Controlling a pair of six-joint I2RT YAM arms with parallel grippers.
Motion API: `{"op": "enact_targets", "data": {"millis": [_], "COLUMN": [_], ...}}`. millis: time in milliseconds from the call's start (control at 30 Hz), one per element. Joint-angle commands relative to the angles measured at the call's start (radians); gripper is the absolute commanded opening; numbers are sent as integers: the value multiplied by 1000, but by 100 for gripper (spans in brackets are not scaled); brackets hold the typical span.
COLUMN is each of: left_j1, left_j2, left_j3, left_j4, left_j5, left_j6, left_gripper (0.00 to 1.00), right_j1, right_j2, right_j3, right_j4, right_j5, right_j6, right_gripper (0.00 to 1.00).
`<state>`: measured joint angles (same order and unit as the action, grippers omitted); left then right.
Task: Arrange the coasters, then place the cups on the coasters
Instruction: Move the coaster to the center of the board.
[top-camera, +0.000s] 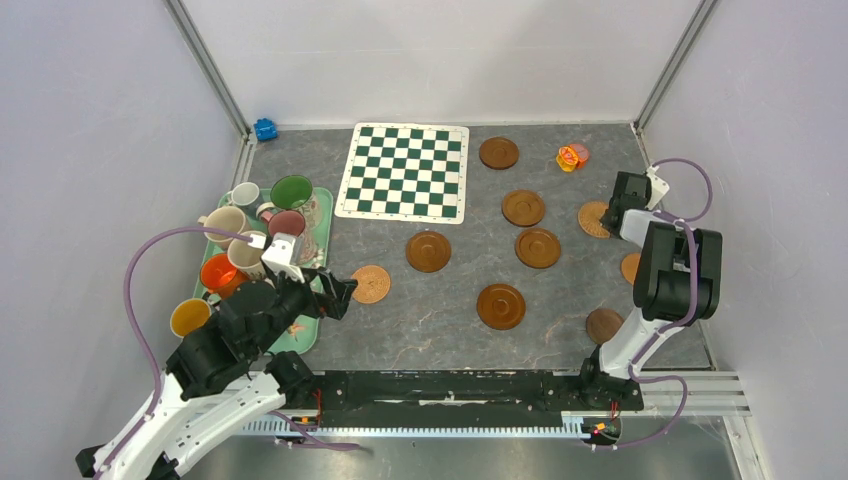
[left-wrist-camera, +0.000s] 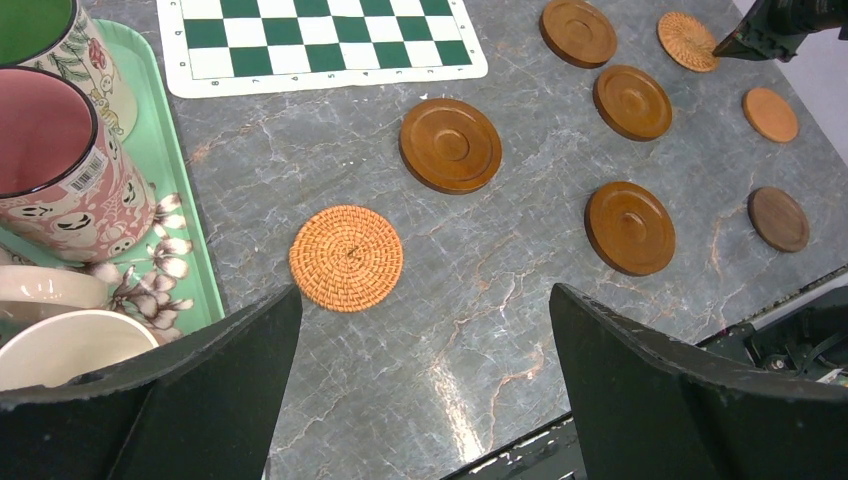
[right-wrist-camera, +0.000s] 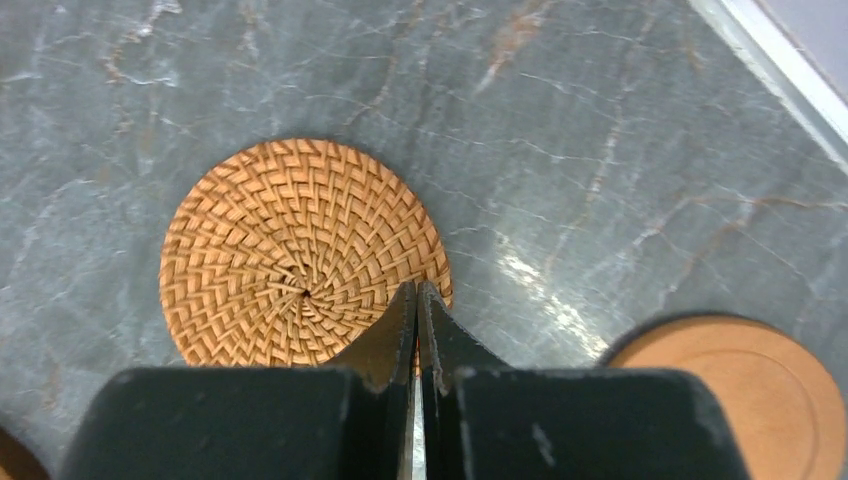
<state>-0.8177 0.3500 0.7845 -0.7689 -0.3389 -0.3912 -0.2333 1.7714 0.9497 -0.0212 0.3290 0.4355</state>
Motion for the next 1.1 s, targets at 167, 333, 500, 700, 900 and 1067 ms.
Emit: {"op": "enact_targets", "data": {"millis": [167,333,500,700,900,1067], "left_j1": [-5,-4,-5,-5,-5,-5], "left_j2": [10,12,27,32,28,19], "left_j3": [2,3,4,4,4,6], "left_j4": [31,31,32,31,31,31], "left_j5": [-10,-8,0,0,3,5], "left_j6": [20,19,18,19,18,18], "left_gripper": [100,100,100,100,100,100], "right_j1": [-58,-91,-98,-98,-98,-98], "right_j2": [-13,7,11,3,-40,-106], "right_j3": [-23,-22,-5,4,45,8], "right_j4": [-95,-100,-93,-79,-152,-204], "right_j5": [175,207,206,152,111,114], "right_j6": [-29,-24,-23,-27,-5,19], "right_gripper": [0,0,0,0,0,0]}}
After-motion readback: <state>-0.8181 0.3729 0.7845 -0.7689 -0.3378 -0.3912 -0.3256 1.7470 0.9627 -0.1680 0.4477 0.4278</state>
